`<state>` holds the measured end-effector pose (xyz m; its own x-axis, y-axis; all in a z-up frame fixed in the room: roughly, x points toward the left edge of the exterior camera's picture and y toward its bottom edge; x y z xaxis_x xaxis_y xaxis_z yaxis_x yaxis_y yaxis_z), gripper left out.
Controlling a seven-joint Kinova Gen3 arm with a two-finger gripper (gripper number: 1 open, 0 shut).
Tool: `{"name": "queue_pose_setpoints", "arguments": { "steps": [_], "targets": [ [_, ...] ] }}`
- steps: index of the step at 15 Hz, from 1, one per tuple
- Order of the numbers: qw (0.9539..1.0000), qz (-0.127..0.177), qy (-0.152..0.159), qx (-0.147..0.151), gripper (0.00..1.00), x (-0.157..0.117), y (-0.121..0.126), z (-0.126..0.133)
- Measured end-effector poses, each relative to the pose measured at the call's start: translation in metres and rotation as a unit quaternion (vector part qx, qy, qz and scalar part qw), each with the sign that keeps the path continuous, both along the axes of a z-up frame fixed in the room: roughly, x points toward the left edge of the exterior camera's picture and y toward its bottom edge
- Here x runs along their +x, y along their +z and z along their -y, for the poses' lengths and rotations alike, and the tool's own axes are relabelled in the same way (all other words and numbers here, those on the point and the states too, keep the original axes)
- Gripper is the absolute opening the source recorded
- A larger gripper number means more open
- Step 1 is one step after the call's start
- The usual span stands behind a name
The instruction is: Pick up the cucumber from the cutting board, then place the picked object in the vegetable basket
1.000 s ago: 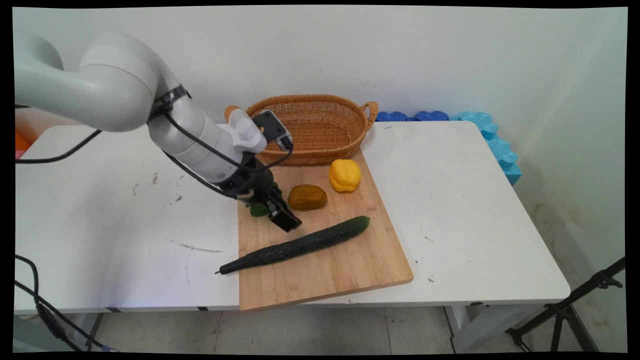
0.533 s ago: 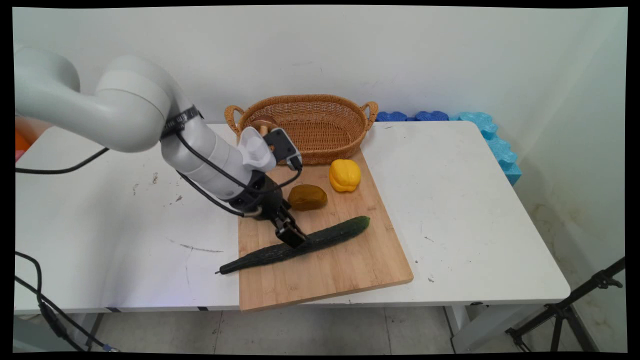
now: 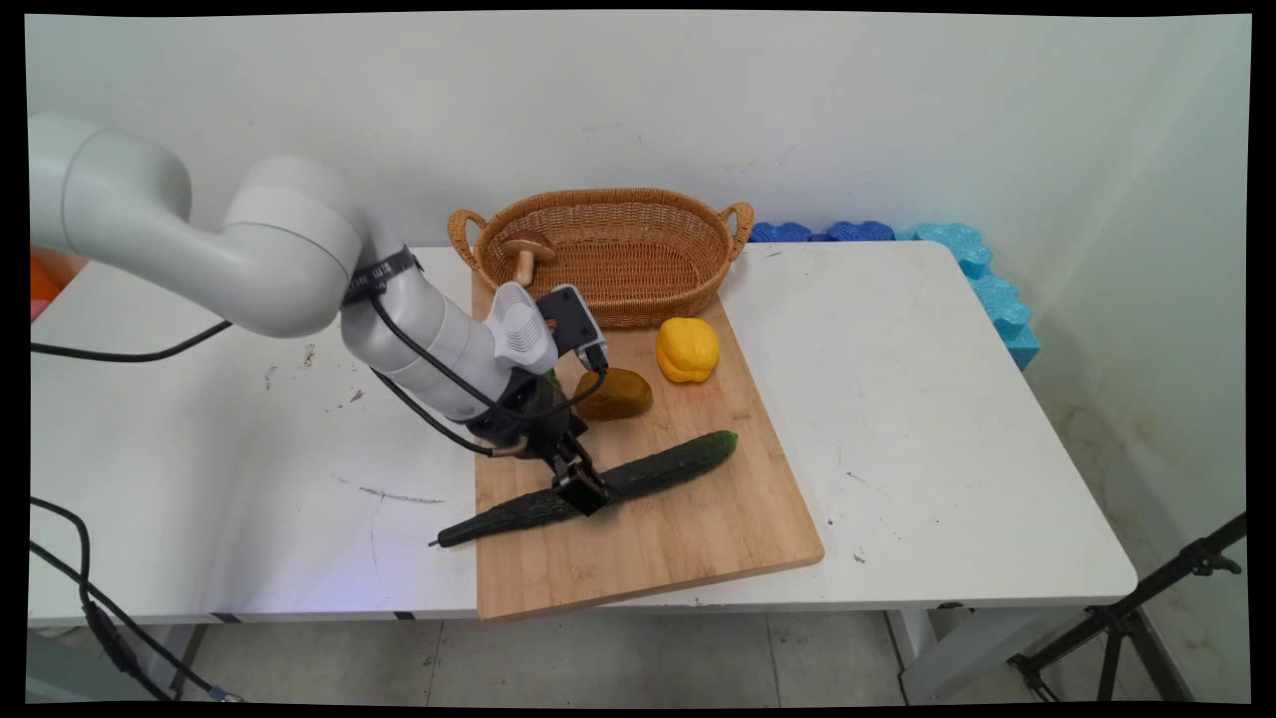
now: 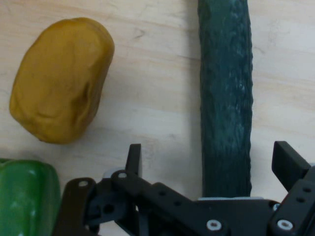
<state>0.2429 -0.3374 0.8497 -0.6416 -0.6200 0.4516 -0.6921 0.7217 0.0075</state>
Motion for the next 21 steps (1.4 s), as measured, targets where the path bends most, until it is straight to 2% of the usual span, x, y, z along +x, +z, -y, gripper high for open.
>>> {"name": "queue_pose_setpoints", "arguments": {
  "steps": [5, 6, 15, 21],
  "targets": [
    [1.0, 0.005, -0.008, -0.001, 1.0, -0.001, -0.012, 0.001],
    [0.9999, 0.005, -0.009, -0.001, 0.0, -0.001, -0.013, 0.001],
    [0.9994, 0.009, -0.031, -0.008, 0.0, -0.003, -0.019, -0.002],
    [0.9978, 0.004, -0.054, -0.037, 0.0, -0.005, 0.009, 0.008]
  ]
}}
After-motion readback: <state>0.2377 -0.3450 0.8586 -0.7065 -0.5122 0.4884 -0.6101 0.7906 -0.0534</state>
